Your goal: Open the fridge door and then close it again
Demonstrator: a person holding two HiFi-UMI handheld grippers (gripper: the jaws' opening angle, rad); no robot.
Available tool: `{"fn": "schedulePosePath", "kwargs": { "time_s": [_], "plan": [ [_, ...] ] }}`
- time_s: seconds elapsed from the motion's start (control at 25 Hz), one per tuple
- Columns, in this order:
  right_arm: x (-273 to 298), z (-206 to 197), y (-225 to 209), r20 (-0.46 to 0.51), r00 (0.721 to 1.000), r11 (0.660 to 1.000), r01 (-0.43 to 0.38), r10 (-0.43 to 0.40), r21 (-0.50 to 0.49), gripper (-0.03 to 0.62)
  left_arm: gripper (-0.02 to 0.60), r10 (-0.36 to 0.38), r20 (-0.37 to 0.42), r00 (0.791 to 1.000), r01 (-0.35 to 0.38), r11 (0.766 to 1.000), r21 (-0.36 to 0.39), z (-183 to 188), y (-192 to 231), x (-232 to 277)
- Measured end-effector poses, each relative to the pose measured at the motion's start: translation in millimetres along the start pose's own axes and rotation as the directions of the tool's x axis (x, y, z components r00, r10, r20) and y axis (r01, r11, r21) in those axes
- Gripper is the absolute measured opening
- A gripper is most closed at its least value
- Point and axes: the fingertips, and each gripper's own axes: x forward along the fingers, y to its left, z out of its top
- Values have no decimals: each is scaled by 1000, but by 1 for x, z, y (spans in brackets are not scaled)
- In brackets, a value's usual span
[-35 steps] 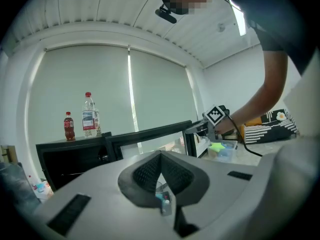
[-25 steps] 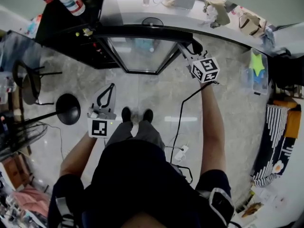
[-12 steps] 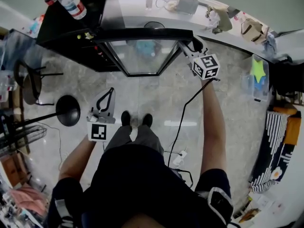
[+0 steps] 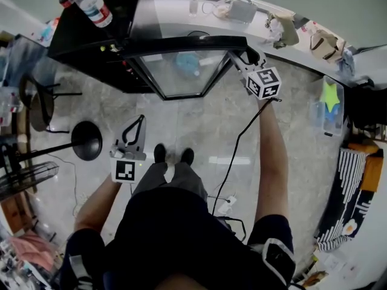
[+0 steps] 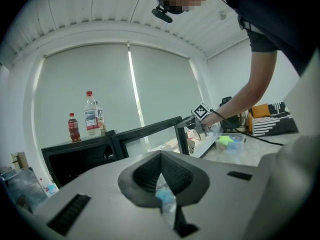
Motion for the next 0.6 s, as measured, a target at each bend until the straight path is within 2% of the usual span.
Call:
{"fn": "schedulePosePath", "kwargs": {
  "time_s": [0.32, 0.6],
  "plan": [
    [2, 1, -1, 1, 1000, 999, 2, -2, -33, 232, 21, 14, -22, 1000, -14, 1000, 1, -3, 6, 0],
    [-7, 0, 3, -1, 999, 997, 42, -42, -72, 233, 21, 18, -12, 1000, -18, 1000, 2, 0, 5, 0]
  ]
}}
